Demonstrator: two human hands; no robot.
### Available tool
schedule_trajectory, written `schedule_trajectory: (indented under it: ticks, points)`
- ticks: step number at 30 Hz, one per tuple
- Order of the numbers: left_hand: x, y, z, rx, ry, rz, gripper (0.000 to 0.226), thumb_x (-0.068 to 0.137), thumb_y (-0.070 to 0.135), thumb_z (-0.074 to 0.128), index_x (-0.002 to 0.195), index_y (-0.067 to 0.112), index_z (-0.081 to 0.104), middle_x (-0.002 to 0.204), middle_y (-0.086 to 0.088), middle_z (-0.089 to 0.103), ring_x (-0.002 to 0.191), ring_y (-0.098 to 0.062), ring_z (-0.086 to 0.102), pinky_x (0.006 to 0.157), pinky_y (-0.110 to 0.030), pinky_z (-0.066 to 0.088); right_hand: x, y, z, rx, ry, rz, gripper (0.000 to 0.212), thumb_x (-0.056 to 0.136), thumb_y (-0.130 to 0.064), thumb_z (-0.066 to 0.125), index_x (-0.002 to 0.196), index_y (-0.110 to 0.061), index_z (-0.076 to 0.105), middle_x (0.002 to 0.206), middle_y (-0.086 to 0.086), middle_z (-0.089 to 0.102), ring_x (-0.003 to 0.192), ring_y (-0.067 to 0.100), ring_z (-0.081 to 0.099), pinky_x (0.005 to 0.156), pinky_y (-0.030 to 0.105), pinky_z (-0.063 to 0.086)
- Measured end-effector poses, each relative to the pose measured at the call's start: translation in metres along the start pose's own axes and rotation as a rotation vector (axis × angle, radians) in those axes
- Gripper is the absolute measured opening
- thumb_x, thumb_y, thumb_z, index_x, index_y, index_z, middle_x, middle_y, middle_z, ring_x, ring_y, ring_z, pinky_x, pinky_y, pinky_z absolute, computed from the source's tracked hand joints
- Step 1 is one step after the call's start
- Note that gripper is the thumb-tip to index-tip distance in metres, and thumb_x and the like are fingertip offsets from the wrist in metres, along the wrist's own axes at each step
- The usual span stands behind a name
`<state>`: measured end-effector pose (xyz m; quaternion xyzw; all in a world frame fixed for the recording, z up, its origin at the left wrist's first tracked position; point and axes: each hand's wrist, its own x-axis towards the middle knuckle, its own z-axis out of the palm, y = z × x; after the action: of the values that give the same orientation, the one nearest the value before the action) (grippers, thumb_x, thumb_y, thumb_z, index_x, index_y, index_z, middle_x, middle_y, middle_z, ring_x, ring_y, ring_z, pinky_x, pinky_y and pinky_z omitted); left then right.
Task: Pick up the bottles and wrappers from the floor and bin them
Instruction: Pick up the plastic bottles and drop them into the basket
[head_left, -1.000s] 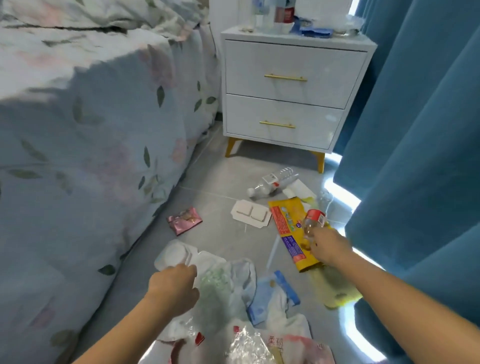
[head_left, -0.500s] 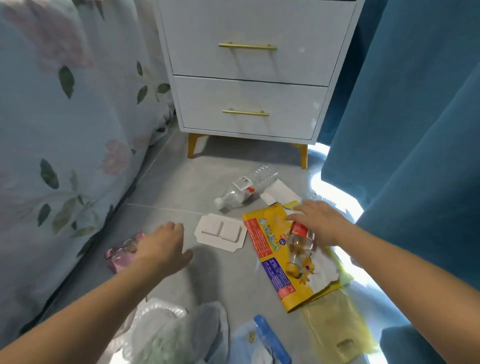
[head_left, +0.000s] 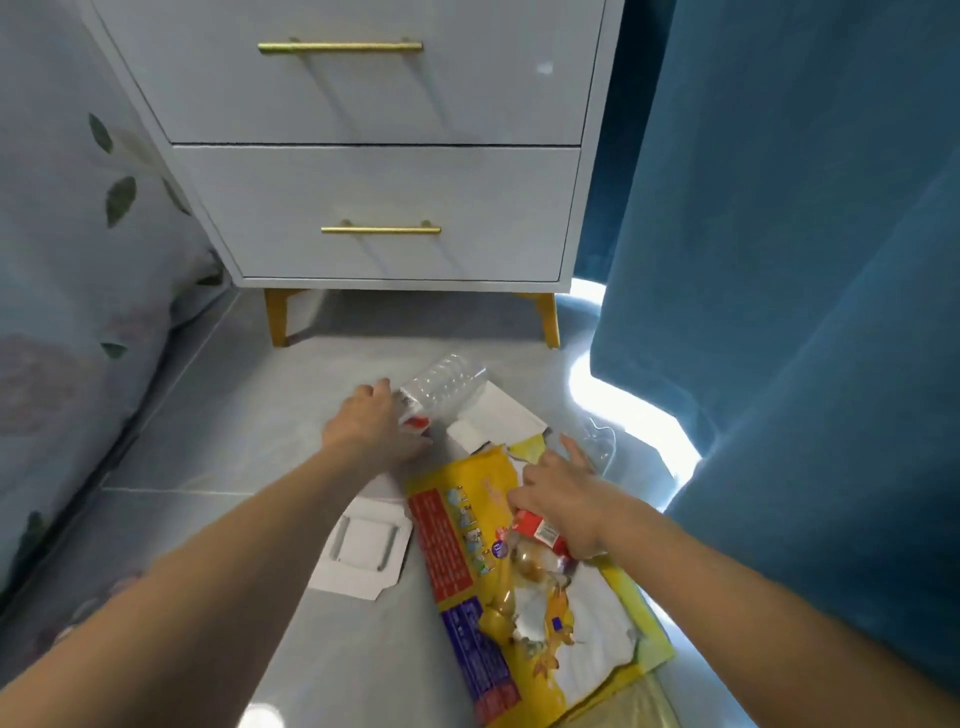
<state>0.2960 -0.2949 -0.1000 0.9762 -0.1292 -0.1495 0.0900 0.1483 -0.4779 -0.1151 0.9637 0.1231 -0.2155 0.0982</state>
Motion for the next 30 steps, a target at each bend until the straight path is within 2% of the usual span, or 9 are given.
schedule_trajectory:
  ticks: [4, 11, 13, 17, 19, 22, 24, 27, 30]
  points:
    - [0.020, 0.016, 0.020, -0.022, 0.036, -0.052, 0.068, 0.081, 0.053, 0.059, 0.130, 0.010, 0.039, 0.127, -0.013, 0.053, 0.115, -0.033, 0.054, 0.093, -0.044, 0.047, 0.003, 0.000, 0.003, 0.025, 0.010, 0.002, 0.073, 0.067, -0.030, 0.081, 0.130, -0.026, 0.044, 0.133, 0.010, 0.047, 0.131, 0.034, 0.032, 0.114, 0.058, -0.005]
    - [0.007, 0.002, 0.007, 0.151, 0.141, -0.021, 0.053, 0.081, 0.046, 0.058, 0.119, 0.012, 0.043, 0.120, -0.008, 0.058, 0.107, -0.030, 0.058, 0.076, -0.036, 0.042, 0.009, -0.001, -0.001, 0.017, -0.056, 0.018, 0.081, 0.067, -0.030, 0.081, 0.136, -0.027, 0.039, 0.140, 0.010, 0.042, 0.137, 0.036, 0.025, 0.114, 0.060, -0.007]
    - [-0.006, -0.019, -0.007, 0.142, 0.149, -0.053, 0.054, 0.080, 0.048, 0.059, 0.118, 0.013, 0.044, 0.118, -0.008, 0.058, 0.105, -0.031, 0.059, 0.075, -0.035, 0.041, 0.009, -0.003, -0.005, 0.019, -0.068, 0.021, 0.080, 0.068, -0.031, 0.081, 0.136, -0.028, 0.038, 0.139, 0.008, 0.042, 0.137, 0.034, 0.025, 0.114, 0.059, -0.006]
    - [-0.062, -0.072, -0.030, 0.111, 0.098, -0.113, 0.059, 0.073, 0.057, 0.065, 0.112, 0.018, 0.045, 0.110, -0.003, 0.060, 0.088, -0.024, 0.057, 0.071, -0.033, 0.047, 0.000, -0.006, -0.008, 0.023, -0.040, 0.023, 0.060, 0.080, -0.033, 0.070, 0.132, -0.028, 0.040, 0.138, 0.007, 0.043, 0.136, 0.031, 0.029, 0.116, 0.057, -0.003]
    - [-0.104, -0.098, -0.035, 0.077, 0.076, -0.147, 0.056, 0.071, 0.058, 0.064, 0.108, 0.020, 0.045, 0.112, -0.001, 0.061, 0.093, -0.025, 0.059, 0.075, -0.034, 0.049, -0.003, -0.008, -0.010, 0.015, -0.042, 0.036, 0.061, 0.078, -0.029, 0.072, 0.131, -0.030, 0.041, 0.137, 0.005, 0.044, 0.135, 0.029, 0.031, 0.117, 0.056, 0.000]
    - [-0.171, -0.133, -0.040, 0.037, 0.065, -0.191, 0.055, 0.068, 0.057, 0.063, 0.106, 0.021, 0.045, 0.118, -0.001, 0.061, 0.106, -0.027, 0.060, 0.086, -0.035, 0.048, -0.008, -0.015, -0.021, -0.020, -0.086, 0.072, 0.064, 0.073, -0.027, 0.077, 0.128, -0.031, 0.044, 0.133, 0.002, 0.050, 0.130, 0.026, 0.038, 0.116, 0.051, 0.009]
    - [-0.212, -0.154, -0.042, 0.004, 0.073, -0.226, 0.065, 0.069, 0.057, 0.064, 0.120, 0.021, 0.043, 0.124, -0.001, 0.058, 0.112, -0.026, 0.056, 0.089, -0.035, 0.046, -0.013, -0.021, -0.028, -0.018, -0.125, 0.102, 0.066, 0.068, -0.033, 0.078, 0.125, -0.030, 0.046, 0.128, 0.001, 0.055, 0.124, 0.025, 0.045, 0.113, 0.045, 0.023]
    - [-0.265, -0.179, -0.048, -0.020, 0.072, -0.264, 0.081, 0.071, 0.060, 0.064, 0.136, 0.022, 0.034, 0.129, 0.000, 0.055, 0.113, -0.025, 0.057, 0.083, -0.032, 0.045, -0.027, -0.044, -0.041, 0.075, -0.047, 0.092, 0.071, 0.056, -0.049, 0.078, 0.118, -0.034, 0.045, 0.118, -0.003, 0.061, 0.111, 0.020, 0.054, 0.095, 0.038, 0.046]
    - [-0.313, -0.199, -0.059, 0.031, 0.068, -0.276, 0.062, 0.072, 0.061, 0.062, 0.114, 0.020, 0.042, 0.118, 0.001, 0.058, 0.107, -0.023, 0.058, 0.073, -0.030, 0.042, -0.048, -0.087, -0.074, 0.267, 0.043, 0.021, 0.068, 0.055, -0.060, 0.073, 0.113, -0.035, 0.046, 0.111, -0.008, 0.062, 0.103, 0.017, 0.059, 0.080, 0.035, 0.053]
